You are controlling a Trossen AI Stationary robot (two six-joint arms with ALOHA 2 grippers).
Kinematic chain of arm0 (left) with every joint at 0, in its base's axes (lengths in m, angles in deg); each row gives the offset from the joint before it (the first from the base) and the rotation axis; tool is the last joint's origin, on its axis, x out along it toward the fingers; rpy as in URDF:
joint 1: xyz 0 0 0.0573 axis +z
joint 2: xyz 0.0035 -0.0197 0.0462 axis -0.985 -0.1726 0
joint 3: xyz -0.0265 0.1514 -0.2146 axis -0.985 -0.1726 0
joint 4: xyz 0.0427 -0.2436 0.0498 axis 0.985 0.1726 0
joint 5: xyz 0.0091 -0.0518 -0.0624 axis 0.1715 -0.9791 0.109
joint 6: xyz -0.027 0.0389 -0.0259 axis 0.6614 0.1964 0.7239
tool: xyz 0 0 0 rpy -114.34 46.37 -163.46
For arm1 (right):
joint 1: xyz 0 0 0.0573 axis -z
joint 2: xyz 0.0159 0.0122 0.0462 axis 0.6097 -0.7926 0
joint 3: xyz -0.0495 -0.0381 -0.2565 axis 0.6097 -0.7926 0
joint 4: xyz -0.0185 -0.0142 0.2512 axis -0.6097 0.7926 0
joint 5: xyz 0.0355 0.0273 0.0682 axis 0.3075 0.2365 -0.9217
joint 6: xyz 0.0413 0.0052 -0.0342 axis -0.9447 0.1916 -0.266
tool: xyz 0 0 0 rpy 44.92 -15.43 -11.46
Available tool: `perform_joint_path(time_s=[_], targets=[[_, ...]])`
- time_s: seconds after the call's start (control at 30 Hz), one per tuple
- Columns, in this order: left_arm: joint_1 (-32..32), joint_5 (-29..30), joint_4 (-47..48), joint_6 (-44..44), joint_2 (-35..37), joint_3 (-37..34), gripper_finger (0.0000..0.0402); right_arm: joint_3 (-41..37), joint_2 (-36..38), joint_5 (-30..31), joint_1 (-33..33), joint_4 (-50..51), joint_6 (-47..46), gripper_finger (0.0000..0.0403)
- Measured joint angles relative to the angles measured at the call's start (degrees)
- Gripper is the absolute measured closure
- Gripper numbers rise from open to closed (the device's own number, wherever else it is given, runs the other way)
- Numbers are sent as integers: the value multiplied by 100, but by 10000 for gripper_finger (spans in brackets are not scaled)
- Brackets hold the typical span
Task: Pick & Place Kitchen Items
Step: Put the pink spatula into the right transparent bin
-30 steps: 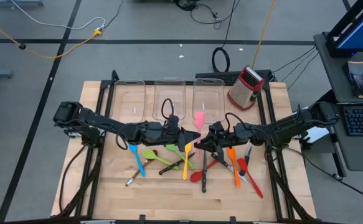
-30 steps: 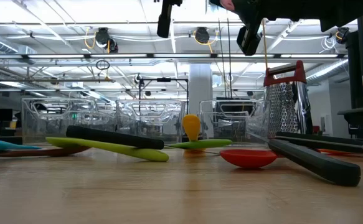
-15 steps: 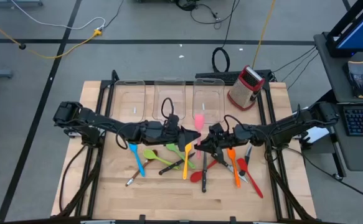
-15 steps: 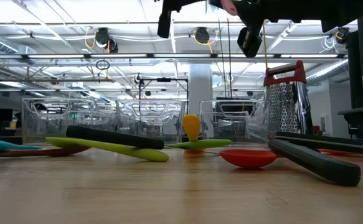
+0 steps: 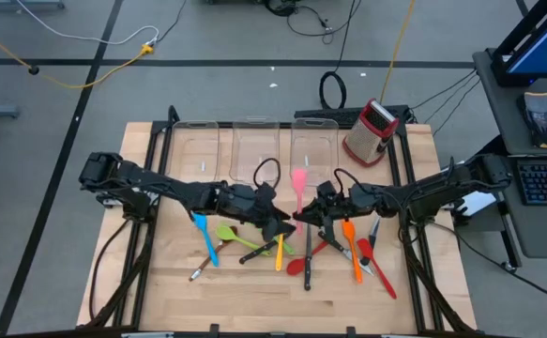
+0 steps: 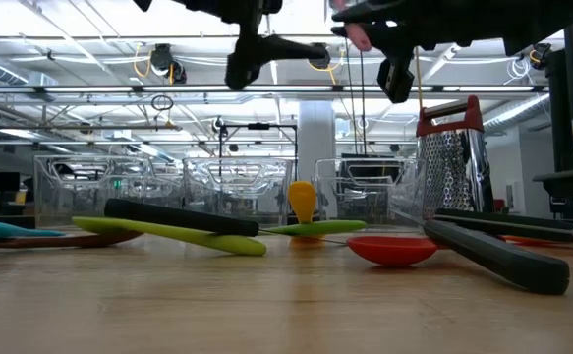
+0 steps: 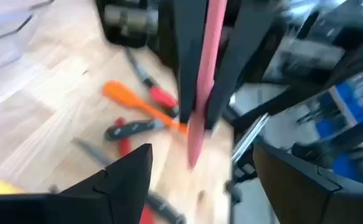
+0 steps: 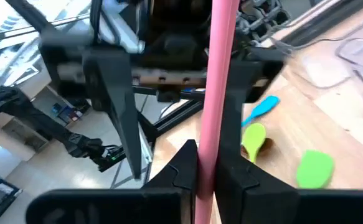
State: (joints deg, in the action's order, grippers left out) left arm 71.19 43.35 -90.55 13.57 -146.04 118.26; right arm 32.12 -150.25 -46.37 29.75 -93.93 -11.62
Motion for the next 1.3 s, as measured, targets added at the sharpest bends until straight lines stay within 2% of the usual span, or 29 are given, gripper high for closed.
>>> perform_joint_path(time_s=[0.1,0.3,0.6,0.73,0.83,1.13,1.3], targets=[[-38,364,581,-1,110,2,103,-2,206,270,112,513,-24,382],[-62,1555,1731,55,412,-4,96,5,709,853,363,1168,-24,382],[48,2083,3269,52,864,-21,95,561,899,1340,944,2455,101,382],[186,2096,3360,-175,1134,-194,92,1007,796,1368,1242,3073,185,382],[365,2087,3081,-284,1457,-464,91,1256,725,1501,1481,3581,298,382],[776,1990,2455,-467,2765,-1700,91,1376,255,1611,2267,4095,274,382],[928,1907,2251,-490,3424,-2251,91,1381,-141,1592,2598,3997,222,382]])
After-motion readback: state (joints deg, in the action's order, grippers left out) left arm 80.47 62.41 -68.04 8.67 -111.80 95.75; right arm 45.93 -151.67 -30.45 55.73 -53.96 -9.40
